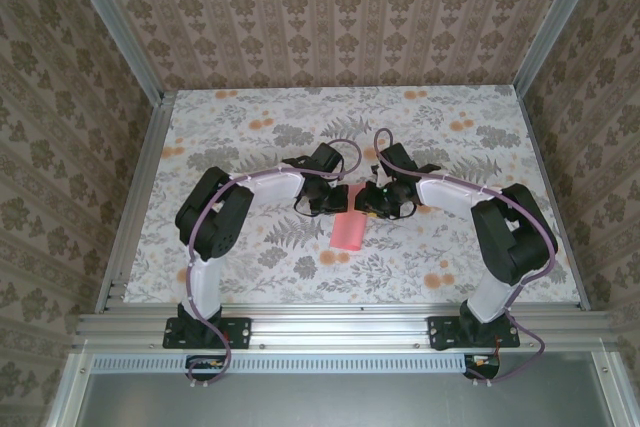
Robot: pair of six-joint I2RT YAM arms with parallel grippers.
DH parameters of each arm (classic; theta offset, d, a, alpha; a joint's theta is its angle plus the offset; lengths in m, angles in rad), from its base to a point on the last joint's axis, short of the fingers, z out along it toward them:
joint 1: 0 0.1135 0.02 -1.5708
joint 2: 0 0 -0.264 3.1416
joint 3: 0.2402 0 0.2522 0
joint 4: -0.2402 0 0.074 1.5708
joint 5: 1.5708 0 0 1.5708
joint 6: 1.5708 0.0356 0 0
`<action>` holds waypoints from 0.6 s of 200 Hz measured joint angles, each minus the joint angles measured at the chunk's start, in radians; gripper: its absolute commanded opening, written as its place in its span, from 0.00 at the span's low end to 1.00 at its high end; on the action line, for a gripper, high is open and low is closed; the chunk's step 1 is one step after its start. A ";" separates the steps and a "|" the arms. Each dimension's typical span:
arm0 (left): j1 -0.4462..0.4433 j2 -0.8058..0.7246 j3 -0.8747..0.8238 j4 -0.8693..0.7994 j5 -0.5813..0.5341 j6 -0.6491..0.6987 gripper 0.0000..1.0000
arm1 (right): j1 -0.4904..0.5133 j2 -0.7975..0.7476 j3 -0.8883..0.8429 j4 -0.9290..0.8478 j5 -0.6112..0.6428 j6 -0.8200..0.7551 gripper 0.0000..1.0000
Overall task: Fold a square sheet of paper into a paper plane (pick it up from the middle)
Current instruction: Fold the square sheet of paper in half at the center of the table.
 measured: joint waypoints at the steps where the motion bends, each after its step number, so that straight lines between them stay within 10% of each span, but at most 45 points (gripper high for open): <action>1: 0.000 0.000 0.000 0.000 0.000 0.000 0.02 | 0.000 0.000 0.000 0.000 0.000 0.000 0.29; 120: 0.000 0.001 0.000 0.000 0.000 0.003 0.02 | 0.000 0.046 0.021 -0.030 0.027 -0.030 0.29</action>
